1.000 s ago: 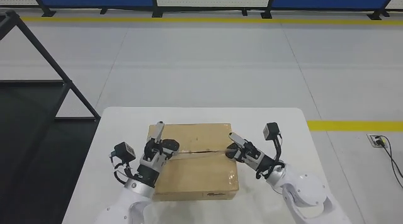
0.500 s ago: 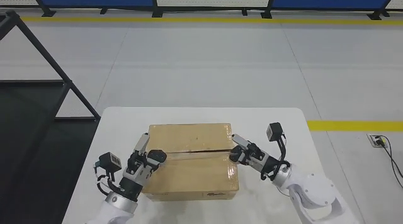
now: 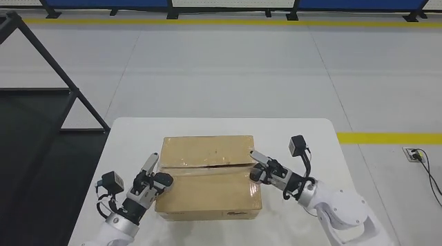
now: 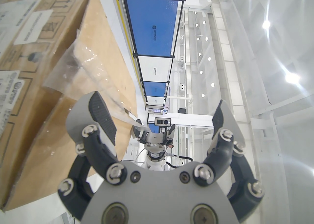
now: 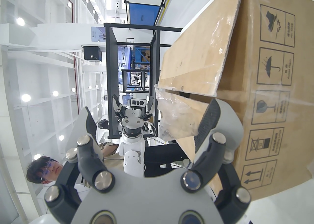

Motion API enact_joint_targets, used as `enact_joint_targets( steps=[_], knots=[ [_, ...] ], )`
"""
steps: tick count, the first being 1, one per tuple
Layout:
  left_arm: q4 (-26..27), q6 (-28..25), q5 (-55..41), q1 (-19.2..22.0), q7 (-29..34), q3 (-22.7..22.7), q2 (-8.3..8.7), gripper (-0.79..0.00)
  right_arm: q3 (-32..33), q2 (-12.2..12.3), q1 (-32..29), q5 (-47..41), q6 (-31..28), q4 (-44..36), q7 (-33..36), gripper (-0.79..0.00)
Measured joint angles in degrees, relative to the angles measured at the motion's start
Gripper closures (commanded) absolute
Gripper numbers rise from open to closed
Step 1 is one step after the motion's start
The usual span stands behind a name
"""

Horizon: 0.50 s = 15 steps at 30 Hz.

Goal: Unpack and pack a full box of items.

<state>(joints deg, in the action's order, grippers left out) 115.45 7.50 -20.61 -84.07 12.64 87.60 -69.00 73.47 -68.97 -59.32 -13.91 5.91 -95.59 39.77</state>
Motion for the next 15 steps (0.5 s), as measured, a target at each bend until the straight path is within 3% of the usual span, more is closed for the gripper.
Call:
enact_joint_targets(
  steps=[15],
  knots=[
    [-0.7, -0.3, 0.8, 0.3, 0.4, -1.3, -0.21, -0.785, 3.1, 0.9, -4.1, -1.5, 5.9, -5.3, 1.2, -0.785]
  ],
)
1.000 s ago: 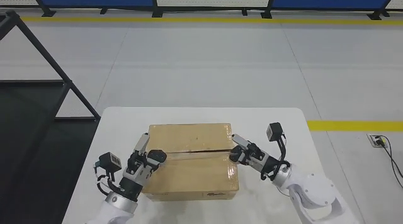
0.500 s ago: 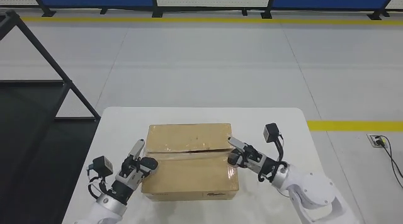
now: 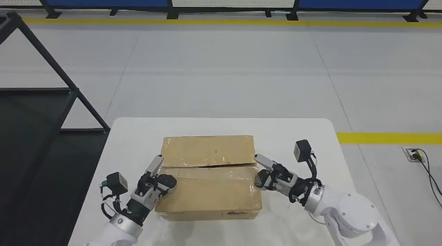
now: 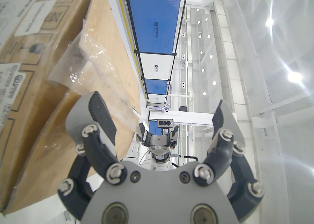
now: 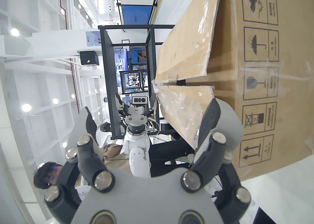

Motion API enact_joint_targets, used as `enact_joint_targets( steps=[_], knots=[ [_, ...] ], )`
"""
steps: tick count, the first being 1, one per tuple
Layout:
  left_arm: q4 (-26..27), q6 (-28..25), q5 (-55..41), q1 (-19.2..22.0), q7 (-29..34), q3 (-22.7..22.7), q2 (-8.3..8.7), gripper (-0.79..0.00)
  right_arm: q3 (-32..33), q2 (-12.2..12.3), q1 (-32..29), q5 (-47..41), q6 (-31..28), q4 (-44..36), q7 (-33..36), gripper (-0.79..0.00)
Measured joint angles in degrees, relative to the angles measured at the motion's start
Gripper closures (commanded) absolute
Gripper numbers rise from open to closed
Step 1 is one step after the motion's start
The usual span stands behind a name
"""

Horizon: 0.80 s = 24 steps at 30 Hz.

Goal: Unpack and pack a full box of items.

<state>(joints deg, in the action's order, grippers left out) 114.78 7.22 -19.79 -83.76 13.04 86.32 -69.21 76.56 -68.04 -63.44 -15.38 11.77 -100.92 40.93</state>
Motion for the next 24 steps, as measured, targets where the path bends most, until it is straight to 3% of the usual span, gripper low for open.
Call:
enact_joint_targets(
  steps=[10, 11, 13, 14, 24],
  knots=[
    [0.4, -0.7, -0.1, -0.6, -0.2, 0.2, -0.11, -0.785, -1.7, 0.1, 1.0, -0.9, 0.4, 0.7, 1.9, -0.785],
    [0.4, -0.8, -0.2, -0.6, -0.2, 0.3, -0.12, -0.785, -1.8, 0.1, 1.1, -0.8, 0.5, 0.8, 1.9, -0.366],
    [0.5, -1.0, -0.2, -0.8, -0.2, 0.4, -0.14, -0.785, -2.1, 0.1, 1.5, -0.7, 0.9, 1.2, 1.9, -0.065],
    [0.6, -1.1, -0.2, -0.9, -0.2, 0.4, -0.14, -0.785, -2.2, 0.1, 1.7, -0.7, 1.0, 1.5, 1.8, 0.000],
    [1.1, -1.7, -0.8, -1.6, -0.1, 1.0, -0.23, -0.785, -1.5, 0.4, 1.3, 0.7, 1.5, 0.6, -0.8, 0.000]
  ],
)
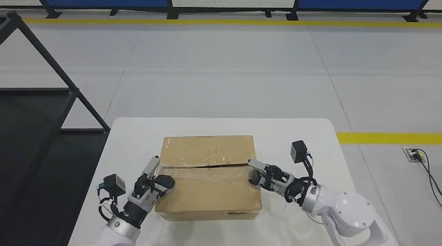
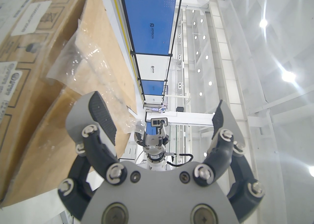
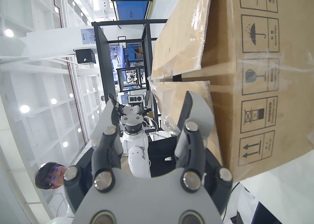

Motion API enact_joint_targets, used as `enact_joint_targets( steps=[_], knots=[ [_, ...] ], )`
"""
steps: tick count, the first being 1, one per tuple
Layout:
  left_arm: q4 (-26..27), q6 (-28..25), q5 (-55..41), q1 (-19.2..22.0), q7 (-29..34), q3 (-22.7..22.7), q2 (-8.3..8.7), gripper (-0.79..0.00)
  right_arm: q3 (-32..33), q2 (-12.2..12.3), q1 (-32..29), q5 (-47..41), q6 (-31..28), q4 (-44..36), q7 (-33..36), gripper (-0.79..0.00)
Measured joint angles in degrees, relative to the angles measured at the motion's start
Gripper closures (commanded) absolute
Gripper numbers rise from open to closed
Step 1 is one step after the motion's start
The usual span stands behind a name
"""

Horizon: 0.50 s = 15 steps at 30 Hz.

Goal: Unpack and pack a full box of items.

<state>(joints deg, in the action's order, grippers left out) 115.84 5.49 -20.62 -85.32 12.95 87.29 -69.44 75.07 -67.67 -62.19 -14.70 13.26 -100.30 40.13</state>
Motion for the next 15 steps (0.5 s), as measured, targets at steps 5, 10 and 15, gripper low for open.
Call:
enact_joint_targets(
  steps=[5, 10, 15],
  knots=[
    [0.0, 0.0, -0.1, 0.0, 0.1, 0.0, -0.04, -0.785, 0.2, 0.1, -0.2, 0.5, -0.3, -1.3, -0.3, 0.000],
    [-0.2, 0.1, -0.4, 0.1, 0.1, 0.2, -0.09, -0.785, -0.2, 0.2, 0.9, 1.2, -0.3, -1.9, -0.3, 0.000],
    [-0.3, 0.1, -0.8, 0.1, 0.1, 0.5, -0.13, -0.785, -1.0, 0.2, 2.4, 1.8, 0.5, -2.1, 0.1, 0.000]
  ],
)
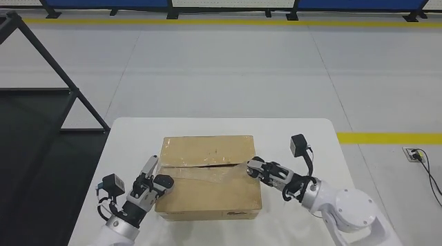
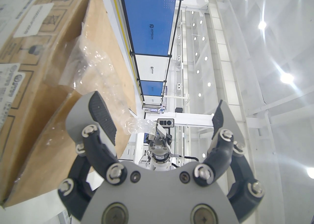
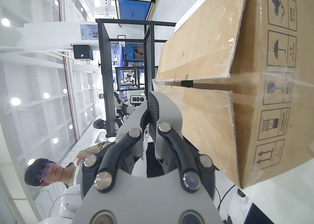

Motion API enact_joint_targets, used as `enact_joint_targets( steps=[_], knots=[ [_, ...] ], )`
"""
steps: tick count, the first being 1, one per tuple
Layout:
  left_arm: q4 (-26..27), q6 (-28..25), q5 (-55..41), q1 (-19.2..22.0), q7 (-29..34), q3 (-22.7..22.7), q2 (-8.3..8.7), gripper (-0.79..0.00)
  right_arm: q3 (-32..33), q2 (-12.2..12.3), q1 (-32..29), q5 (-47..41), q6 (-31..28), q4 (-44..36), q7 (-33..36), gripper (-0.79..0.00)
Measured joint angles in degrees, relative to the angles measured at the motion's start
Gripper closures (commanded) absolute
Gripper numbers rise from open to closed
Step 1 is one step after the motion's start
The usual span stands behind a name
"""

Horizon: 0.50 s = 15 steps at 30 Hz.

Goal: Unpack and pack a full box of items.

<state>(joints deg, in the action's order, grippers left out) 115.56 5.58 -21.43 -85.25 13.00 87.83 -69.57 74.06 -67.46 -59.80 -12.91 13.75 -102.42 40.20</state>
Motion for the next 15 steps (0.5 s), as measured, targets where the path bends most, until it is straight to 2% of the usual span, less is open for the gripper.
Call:
enact_joint_targets(
  steps=[15],
  knots=[
    [-1.3, 0.1, -0.6, 0.6, 0.1, 0.2, -0.13, -0.785, -3.6, -0.4, 4.6, -0.8, -4.5, -2.1, 1.3, 0.000]
  ],
)
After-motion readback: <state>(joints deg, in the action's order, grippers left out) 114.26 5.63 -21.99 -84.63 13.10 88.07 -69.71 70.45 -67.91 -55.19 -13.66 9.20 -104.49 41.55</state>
